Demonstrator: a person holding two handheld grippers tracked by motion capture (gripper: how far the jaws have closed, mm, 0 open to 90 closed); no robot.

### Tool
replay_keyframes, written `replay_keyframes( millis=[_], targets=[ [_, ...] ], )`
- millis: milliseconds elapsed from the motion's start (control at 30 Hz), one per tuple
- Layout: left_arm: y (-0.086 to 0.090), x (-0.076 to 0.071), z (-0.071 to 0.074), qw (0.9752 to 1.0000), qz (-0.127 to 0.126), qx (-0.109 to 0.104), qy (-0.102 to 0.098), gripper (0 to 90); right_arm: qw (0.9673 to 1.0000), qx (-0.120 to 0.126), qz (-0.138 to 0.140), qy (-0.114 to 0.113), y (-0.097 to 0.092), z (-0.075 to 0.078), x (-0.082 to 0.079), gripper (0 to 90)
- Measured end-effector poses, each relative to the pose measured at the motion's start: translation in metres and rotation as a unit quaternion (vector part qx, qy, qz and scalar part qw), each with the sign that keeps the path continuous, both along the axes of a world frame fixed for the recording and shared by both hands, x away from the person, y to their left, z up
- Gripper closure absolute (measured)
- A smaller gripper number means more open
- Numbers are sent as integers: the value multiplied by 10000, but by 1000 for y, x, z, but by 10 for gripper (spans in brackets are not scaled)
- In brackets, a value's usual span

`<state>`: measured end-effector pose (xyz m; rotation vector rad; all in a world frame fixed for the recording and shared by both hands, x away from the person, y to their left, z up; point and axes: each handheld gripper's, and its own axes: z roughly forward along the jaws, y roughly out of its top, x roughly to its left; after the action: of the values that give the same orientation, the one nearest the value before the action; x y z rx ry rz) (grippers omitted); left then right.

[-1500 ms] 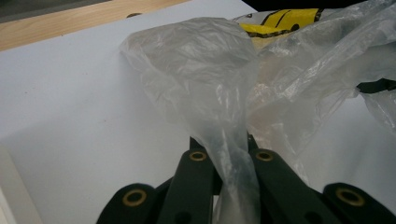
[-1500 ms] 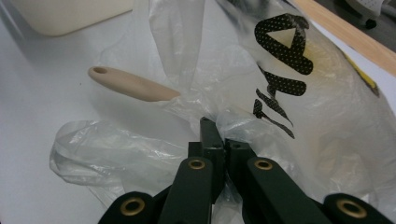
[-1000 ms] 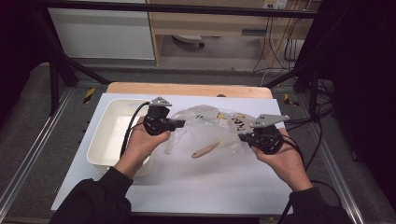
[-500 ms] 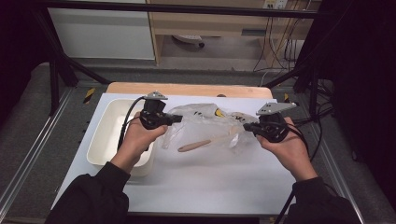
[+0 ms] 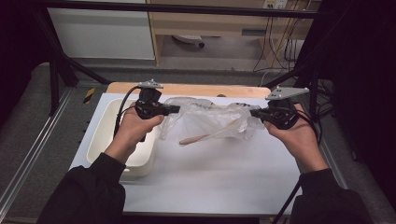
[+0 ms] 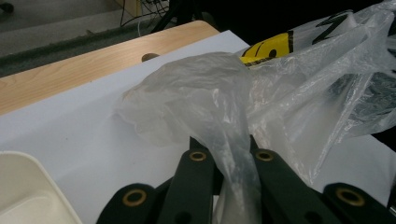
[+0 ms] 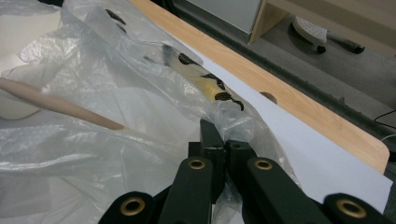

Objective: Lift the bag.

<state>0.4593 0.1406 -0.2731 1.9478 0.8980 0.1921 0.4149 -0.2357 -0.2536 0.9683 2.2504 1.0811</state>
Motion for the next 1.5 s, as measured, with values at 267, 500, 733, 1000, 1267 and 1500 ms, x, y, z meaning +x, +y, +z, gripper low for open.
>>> replay_keyframes(
  millis=[267,500,733,1000,1267,1500],
  targets=[
    [-3,2,13,9999,-57,-41,-82,900,9999,10,-81,-77,-2,17,12,900],
    [-4,4,24,9997,-130,-181,-94,900,9997,82,-166,-158,-5,32,19,900],
    [-1,3,35,9993,-174,-317,-72,900,9995,76,-264,-152,-10,37,26,900],
    [2,3,52,9992,-143,-314,-178,900,9996,52,-272,-93,-9,33,34,900],
    [-2,10,68,9989,-97,-430,-155,900,9993,22,-350,-141,-12,46,37,900],
    [-11,14,84,9983,-127,-526,-200,900,9988,7,-459,-146,-18,53,43,900]
  ],
)
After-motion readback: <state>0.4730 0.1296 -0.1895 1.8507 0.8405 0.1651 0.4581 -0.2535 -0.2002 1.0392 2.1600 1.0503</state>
